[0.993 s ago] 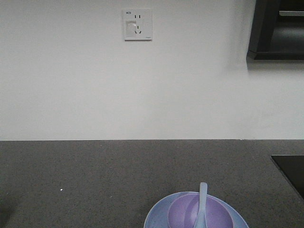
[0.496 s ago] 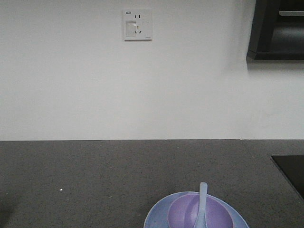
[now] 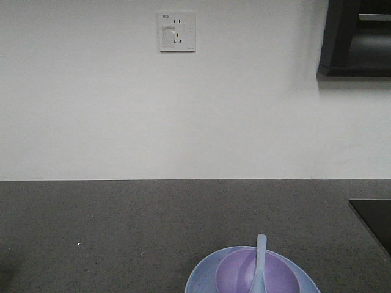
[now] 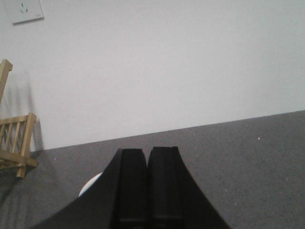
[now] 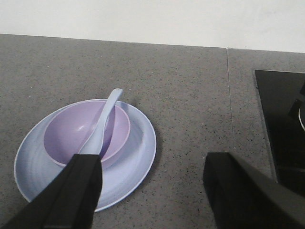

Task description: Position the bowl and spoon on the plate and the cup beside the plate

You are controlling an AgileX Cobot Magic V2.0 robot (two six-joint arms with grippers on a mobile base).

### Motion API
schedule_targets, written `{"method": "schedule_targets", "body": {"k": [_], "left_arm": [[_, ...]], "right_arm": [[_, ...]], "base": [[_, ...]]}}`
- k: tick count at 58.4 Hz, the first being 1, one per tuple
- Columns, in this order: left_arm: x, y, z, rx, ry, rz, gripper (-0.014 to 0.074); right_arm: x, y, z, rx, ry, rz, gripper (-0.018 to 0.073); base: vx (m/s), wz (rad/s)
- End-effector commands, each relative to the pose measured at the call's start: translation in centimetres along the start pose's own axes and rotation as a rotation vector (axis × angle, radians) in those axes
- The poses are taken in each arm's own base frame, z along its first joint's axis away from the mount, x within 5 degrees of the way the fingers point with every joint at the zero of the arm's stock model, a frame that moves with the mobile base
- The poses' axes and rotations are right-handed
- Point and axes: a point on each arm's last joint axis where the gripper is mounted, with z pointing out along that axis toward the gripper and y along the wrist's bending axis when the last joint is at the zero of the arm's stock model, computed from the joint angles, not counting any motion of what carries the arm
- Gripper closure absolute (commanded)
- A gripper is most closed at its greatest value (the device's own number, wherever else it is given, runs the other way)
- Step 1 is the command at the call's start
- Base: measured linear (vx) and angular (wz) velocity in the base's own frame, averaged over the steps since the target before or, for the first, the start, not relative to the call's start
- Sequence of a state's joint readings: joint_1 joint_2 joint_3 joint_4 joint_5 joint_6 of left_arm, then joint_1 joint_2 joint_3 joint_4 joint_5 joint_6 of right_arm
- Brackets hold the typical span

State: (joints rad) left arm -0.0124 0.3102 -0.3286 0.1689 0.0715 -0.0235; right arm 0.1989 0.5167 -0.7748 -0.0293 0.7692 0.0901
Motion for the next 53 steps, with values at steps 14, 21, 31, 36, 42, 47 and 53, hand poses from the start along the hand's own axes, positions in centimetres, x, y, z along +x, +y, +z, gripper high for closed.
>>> {"method": "schedule_targets", "body": {"k": [14, 21, 31, 36, 42, 47, 53], "left_arm": [[-2.1, 0.1, 0.0, 0.007, -0.134, -0.008, 0.0599], [-2.3, 0.1, 0.0, 0.007, -0.151, -0.008, 0.0599], [-2.1, 0.1, 0.0, 0.007, -0.133, -0.012, 0.0599], [-1.8, 0.1, 0.1, 0.006, -0.102, -0.010, 0.0599], [-1.4, 0.1, 0.1, 0.004, -0.045, -0.004, 0.0591], [-1.4, 0.3, -0.1, -0.005, 0.062, -0.005, 0.0581], [-3.1, 0.9, -0.4, -0.022, 0.165, -0.007, 0.0547]], "right_arm": [[-1.4, 0.0, -0.4, 0.002, -0.096, -0.014, 0.0038], [-1.4, 0.0, -0.4, 0.002, -0.096, -0.014, 0.0038], [-1.4, 0.0, -0.4, 0.002, -0.096, -0.014, 0.0038], [-1.4, 0.0, -0.4, 0.002, -0.096, -0.014, 0.0038], [-1.4, 0.0, -0.4, 0.002, -0.096, -0.014, 0.0038], [-1.4, 0.0, -0.4, 0.002, -0.096, -0.014, 0.0038], [-1.4, 0.0, -0.4, 0.002, -0.096, -0.014, 0.0038]], "base": [[0.00, 0.00], [0.00, 0.00], [0.00, 0.00], [0.00, 0.00], [0.00, 0.00], [0.00, 0.00], [0.00, 0.00]]}}
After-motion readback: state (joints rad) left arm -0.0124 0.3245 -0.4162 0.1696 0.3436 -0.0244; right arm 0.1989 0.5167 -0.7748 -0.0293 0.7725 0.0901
